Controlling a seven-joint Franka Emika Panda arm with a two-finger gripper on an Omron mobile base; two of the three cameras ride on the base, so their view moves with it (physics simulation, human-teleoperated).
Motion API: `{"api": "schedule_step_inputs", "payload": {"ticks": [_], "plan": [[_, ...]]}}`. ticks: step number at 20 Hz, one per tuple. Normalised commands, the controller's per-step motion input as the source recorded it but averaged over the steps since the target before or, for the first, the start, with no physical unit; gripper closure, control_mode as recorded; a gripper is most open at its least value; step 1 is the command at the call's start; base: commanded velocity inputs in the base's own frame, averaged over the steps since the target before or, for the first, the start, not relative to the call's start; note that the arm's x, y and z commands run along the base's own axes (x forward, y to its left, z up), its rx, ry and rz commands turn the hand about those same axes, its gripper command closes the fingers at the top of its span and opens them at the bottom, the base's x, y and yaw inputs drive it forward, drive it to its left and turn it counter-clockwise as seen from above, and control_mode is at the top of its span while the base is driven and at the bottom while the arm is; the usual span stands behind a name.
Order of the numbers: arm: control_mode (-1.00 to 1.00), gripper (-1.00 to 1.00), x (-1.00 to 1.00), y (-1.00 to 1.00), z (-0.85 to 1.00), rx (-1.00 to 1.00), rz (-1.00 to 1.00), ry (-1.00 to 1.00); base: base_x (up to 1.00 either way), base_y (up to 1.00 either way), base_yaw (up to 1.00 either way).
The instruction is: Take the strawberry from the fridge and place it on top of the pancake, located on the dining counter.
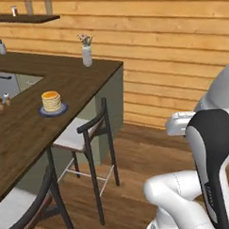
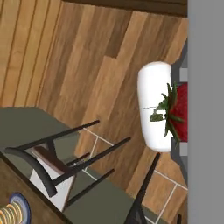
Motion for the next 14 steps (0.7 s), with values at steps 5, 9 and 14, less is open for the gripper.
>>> {"api": "schedule_step_inputs", "payload": {"ticks": [5,9,14], "plan": [[1.0,1.0,0.0,0.0,0.0,0.0,0.0,0.0,1.0,-0.41,0.75],[1.0,1.0,0.0,0.0,0.0,0.0,0.0,0.0,0.95,-0.48,0.76],[1.0,1.0,0.0,0.0,0.0,0.0,0.0,0.0,0.75,-0.47,0.81]]}}
